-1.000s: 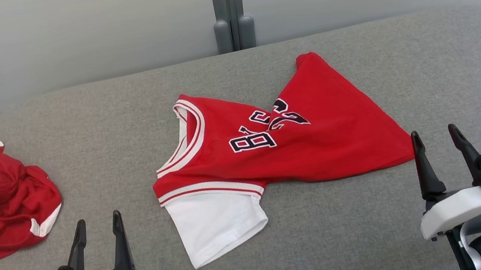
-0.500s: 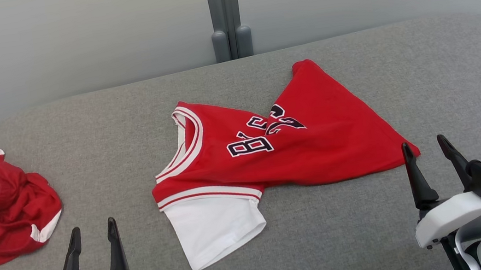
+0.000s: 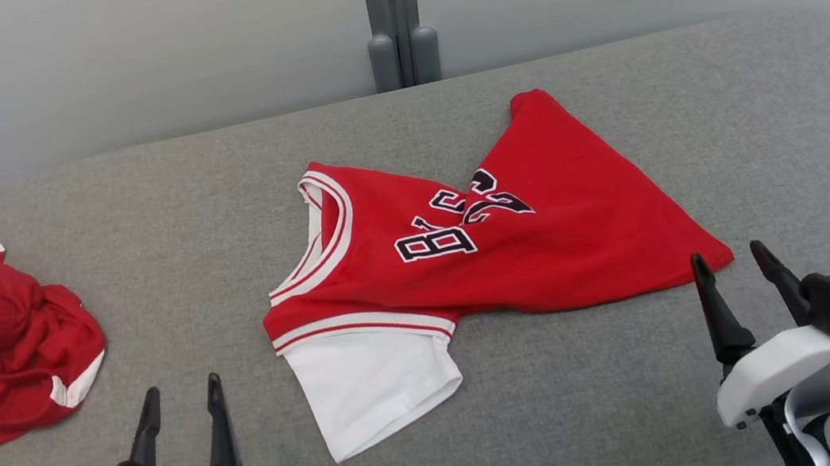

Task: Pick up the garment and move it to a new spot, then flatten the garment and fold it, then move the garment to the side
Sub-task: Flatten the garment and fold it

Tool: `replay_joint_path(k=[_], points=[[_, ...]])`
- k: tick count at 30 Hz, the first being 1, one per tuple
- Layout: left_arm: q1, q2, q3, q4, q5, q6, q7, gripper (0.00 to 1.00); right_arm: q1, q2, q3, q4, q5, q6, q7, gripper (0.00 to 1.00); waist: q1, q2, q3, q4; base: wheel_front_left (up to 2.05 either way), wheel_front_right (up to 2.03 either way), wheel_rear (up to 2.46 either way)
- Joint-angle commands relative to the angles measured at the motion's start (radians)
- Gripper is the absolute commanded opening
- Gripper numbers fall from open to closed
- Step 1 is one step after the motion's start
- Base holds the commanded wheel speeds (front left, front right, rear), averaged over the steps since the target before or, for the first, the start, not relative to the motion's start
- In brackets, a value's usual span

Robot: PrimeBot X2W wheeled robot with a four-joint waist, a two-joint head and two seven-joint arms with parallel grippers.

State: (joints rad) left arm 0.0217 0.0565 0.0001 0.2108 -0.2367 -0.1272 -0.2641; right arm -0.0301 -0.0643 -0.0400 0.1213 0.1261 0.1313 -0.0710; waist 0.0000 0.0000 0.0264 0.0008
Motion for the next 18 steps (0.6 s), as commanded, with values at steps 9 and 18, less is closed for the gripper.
replay_joint_path(k=[9, 18], points=[[-0.071, 0.011, -0.198, 0.099, -0.094, -0.003, 0.185, 1.0, -0.141, -0.076, -0.084, 0.106, 0.034, -0.001, 0.307, 1.0, 0.0, 0.0, 0.038, -0.002, 0.0, 0.0, 0.0], [-0.12, -0.002, -0.301, 0.191, -0.166, 0.028, 0.394, 1.0, -0.298, -0.124, -0.109, 0.3, 0.039, -0.001, 0.461, 1.0, 0.0, 0.0, 0.084, 0.013, 0.0, 0.0, 0.0]])
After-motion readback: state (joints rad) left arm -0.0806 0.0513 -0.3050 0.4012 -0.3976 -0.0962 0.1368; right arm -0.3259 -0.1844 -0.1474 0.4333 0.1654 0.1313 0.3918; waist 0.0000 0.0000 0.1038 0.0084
